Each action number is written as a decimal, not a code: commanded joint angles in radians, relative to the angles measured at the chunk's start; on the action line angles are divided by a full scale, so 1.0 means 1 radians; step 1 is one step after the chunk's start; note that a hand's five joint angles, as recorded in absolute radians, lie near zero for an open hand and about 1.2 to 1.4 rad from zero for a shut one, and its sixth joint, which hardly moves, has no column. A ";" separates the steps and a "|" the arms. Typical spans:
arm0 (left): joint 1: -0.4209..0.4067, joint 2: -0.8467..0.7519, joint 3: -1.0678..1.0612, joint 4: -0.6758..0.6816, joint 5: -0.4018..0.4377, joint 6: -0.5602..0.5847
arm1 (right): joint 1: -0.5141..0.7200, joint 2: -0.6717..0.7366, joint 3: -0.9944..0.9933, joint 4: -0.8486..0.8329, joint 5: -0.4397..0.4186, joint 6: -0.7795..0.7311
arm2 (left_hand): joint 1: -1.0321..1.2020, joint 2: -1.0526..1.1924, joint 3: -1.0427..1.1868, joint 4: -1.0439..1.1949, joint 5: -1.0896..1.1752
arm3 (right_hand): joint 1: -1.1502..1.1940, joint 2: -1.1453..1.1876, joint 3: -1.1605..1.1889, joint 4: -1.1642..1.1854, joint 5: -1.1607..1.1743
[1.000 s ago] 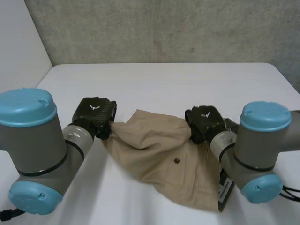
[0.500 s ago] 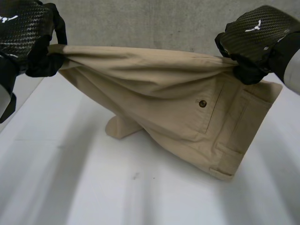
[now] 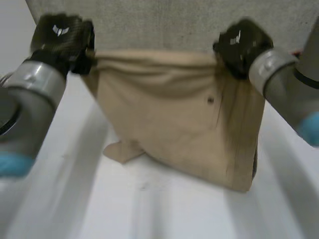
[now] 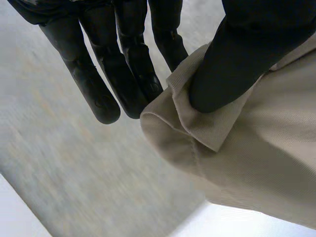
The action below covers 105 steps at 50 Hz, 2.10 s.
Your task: Fold the shorts.
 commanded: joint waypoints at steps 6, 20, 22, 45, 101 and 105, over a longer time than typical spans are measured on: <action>0.004 -0.086 0.306 0.460 -0.115 0.068 | 0.006 -0.028 -0.127 -0.654 0.058 -0.002 | 0.292 0.194 0.204 0.197 0.254 | 0.427 0.219 0.218 0.202 0.240; -0.002 0.078 -0.302 0.340 -0.109 0.053 | 0.018 -0.053 0.205 -0.210 -0.020 0.083 | 0.292 0.194 0.204 0.197 0.254 | 0.427 0.219 0.218 0.202 0.240; -0.011 0.070 -0.412 0.342 -0.108 0.051 | 0.017 -0.050 0.237 -0.208 -0.020 0.103 | 0.292 0.194 0.204 0.197 0.254 | 0.427 0.219 0.218 0.202 0.240; -0.070 0.030 -0.592 0.225 -0.120 0.041 | -0.061 -0.049 0.618 -0.227 -0.063 0.631 | 0.292 0.194 0.204 0.197 0.254 | 0.026 -0.182 -0.182 -0.198 -0.160; -0.041 0.041 -0.593 0.150 -0.108 0.018 | -0.132 -0.040 0.834 -0.492 -0.122 0.719 | 0.039 -0.058 -0.049 -0.055 0.002 | 0.427 0.219 0.218 0.202 0.240; -0.039 0.044 -0.590 0.051 -0.098 0.022 | -0.132 -0.094 0.847 -0.495 -0.117 0.711 | -0.332 -0.429 -0.420 -0.427 -0.369 | 0.427 0.219 0.218 0.202 0.240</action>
